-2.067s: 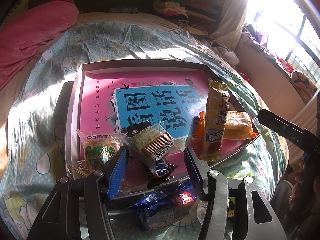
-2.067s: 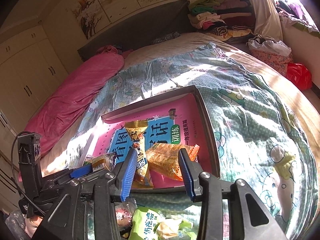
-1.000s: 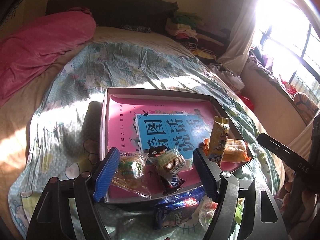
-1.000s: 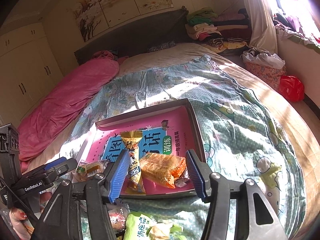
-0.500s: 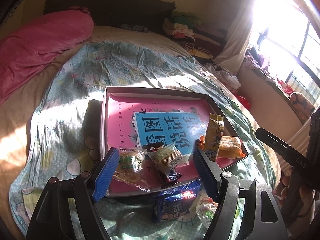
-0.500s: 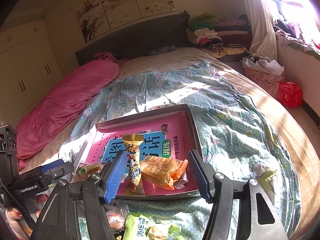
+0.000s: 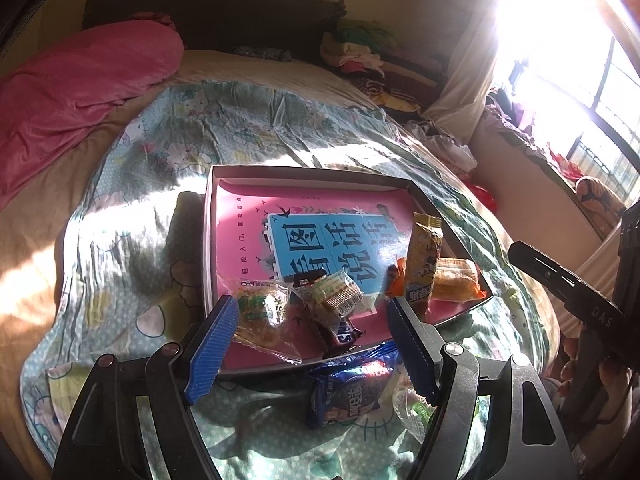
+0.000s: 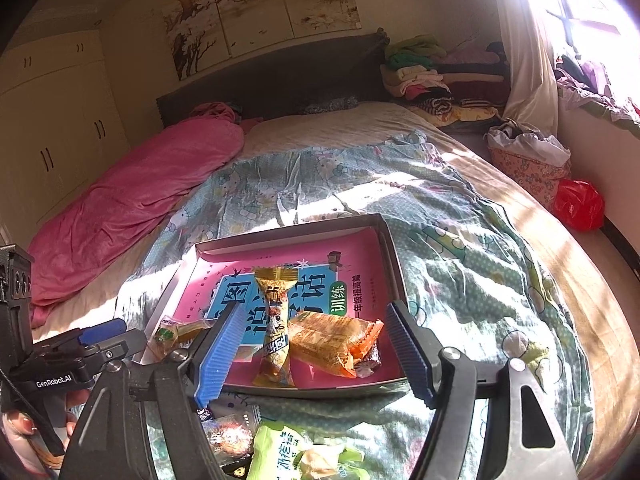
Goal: Organize snacks
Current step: 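Move both grippers back toward the blue Oreo pack beside the tray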
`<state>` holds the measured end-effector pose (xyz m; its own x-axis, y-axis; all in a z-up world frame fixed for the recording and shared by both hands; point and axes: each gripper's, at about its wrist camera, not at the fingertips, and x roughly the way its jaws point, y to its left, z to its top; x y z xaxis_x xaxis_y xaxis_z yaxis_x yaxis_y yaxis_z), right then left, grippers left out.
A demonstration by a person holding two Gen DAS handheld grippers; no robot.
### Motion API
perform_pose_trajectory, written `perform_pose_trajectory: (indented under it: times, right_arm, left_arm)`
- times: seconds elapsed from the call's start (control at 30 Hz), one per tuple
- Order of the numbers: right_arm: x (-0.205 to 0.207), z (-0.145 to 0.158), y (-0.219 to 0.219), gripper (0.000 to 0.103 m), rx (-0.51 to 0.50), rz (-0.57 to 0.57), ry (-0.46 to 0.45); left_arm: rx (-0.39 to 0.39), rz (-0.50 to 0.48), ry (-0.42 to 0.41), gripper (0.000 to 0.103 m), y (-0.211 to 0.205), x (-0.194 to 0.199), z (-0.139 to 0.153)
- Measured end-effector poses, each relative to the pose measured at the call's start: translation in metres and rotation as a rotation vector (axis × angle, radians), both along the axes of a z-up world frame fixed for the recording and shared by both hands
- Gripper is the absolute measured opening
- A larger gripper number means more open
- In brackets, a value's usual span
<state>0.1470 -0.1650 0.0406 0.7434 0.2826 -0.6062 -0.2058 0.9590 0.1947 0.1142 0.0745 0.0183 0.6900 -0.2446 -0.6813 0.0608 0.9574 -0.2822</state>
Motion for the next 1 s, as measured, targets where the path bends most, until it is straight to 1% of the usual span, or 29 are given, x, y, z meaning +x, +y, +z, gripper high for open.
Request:
perform_pose_trajectory:
  times: [0.3,0.53,0.63,1.0]
  right_arm:
    - [-0.004,0.001,0.002,0.075,-0.005,0.012,-0.005]
    - [-0.007,0.001,0.006,0.076,0.002,0.035,0.001]
    - [-0.009,0.002,0.007,0.079,0.001,0.042,-0.005]
    - [-0.014,0.003,0.009,0.08,0.002,0.061,-0.009]
  left_arm:
    - [0.011,-0.025,-0.007,0.078,-0.006,-0.007,0.001]
    - [0.017,-0.047,-0.007,0.078,-0.01,-0.011,0.002]
    - [0.019,-0.052,-0.01,0.078,-0.011,-0.013,0.003]
    - [0.031,-0.076,-0.018,0.078,-0.015,-0.021,0.003]
